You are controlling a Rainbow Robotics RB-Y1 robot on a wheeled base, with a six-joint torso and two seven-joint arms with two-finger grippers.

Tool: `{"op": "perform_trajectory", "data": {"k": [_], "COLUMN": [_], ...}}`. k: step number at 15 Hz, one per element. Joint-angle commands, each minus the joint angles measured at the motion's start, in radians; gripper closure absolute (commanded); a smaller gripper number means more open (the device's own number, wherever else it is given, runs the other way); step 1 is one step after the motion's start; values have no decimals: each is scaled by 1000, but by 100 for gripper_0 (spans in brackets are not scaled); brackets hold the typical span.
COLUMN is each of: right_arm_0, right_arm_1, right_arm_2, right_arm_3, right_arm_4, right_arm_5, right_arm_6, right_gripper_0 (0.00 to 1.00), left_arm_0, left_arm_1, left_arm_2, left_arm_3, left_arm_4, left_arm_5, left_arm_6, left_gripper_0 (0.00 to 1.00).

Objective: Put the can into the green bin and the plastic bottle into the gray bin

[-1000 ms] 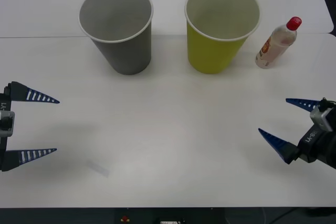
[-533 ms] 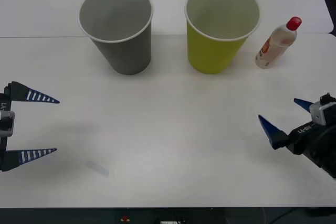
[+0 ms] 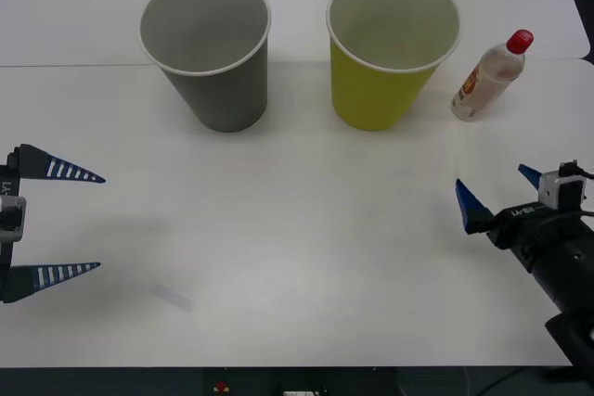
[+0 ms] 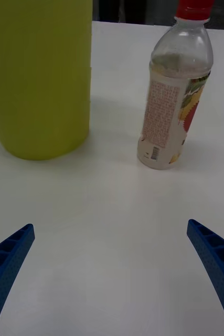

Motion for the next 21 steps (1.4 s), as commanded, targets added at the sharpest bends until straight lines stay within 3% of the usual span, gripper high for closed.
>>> {"op": "perform_trajectory", "data": {"k": [1,5,21], "right_arm_0": [-72,-152,-452], "right_arm_1": [51,117,370], "right_arm_2": [33,42,42], "right_arm_3": [112,244,702], "right_arm_4": [64,131,135], "right_arm_5": [6,7,10], "right_arm_6": [-96,-191,-200], "right_gripper_0": [0,0,0], "left_arm_0": [0,0,0], "left_arm_1": [0,0,0], "left_arm_2": [0,0,0], "left_arm_3": [0,0,0], "left_arm_4": [0,0,0], "left_arm_5": [0,0,0], "left_arm_6": [0,0,0], "left_gripper_0": [0,0,0]}}
